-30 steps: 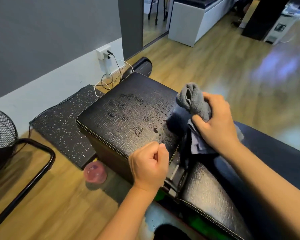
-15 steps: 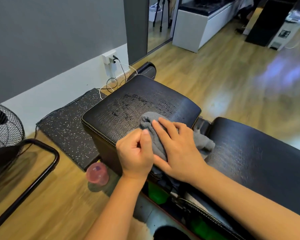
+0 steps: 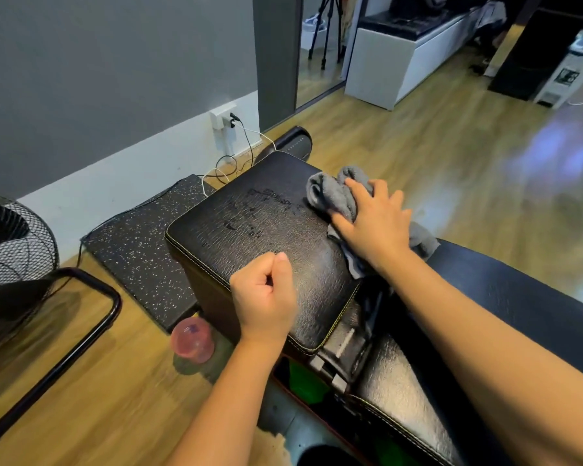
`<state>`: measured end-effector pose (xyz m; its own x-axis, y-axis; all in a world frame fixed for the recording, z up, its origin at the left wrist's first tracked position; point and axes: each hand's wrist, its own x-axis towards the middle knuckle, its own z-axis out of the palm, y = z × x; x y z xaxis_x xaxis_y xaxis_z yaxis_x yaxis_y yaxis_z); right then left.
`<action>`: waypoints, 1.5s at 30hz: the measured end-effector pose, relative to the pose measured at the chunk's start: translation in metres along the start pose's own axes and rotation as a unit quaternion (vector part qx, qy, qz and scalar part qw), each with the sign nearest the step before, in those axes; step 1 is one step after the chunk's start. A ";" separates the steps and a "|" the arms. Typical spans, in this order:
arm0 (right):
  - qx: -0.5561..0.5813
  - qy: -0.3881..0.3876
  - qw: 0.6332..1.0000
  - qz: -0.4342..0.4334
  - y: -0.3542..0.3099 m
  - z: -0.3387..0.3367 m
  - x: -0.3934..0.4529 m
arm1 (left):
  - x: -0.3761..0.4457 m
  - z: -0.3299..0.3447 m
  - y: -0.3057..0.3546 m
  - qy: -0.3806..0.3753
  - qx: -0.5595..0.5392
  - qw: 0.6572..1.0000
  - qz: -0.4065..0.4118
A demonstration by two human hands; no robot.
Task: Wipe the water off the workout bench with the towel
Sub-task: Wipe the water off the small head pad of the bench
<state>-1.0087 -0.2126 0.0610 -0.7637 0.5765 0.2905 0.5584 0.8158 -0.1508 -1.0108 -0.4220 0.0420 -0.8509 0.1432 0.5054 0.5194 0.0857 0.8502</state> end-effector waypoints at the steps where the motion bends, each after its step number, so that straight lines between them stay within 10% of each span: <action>1: 0.000 0.004 1.000 -0.026 -0.006 -0.003 -0.010 | 0.000 0.000 0.000 0.004 0.000 1.000 -0.002; 9: 0.022 0.002 0.965 -0.262 -0.085 -0.031 -0.125 | 0.023 -0.028 0.007 0.116 -0.056 0.992 -0.009; 21: -0.034 -0.031 0.997 -0.066 -0.057 -0.001 0.030 | 0.022 -0.026 -0.023 0.089 -0.032 0.989 -0.117; 28: -0.034 -0.004 0.968 -0.249 -0.107 -0.015 -0.045 | 0.050 -0.031 -0.017 0.230 -0.247 0.907 -0.253; 35: 0.005 -0.022 0.960 -0.279 -0.127 -0.015 -0.060 | 0.046 -0.049 -0.026 0.175 -0.110 0.971 -0.118; 45: -0.056 -0.016 0.996 -0.068 -0.103 0.021 0.074 | 0.045 -0.037 -0.036 0.055 0.129 0.989 -0.034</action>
<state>-1.1292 -0.2532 0.0783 -0.8433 0.4639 0.2714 0.4809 0.8768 -0.0044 -1.0702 -0.4550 0.0396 -0.8806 0.0211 0.4733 0.4511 0.3429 0.8240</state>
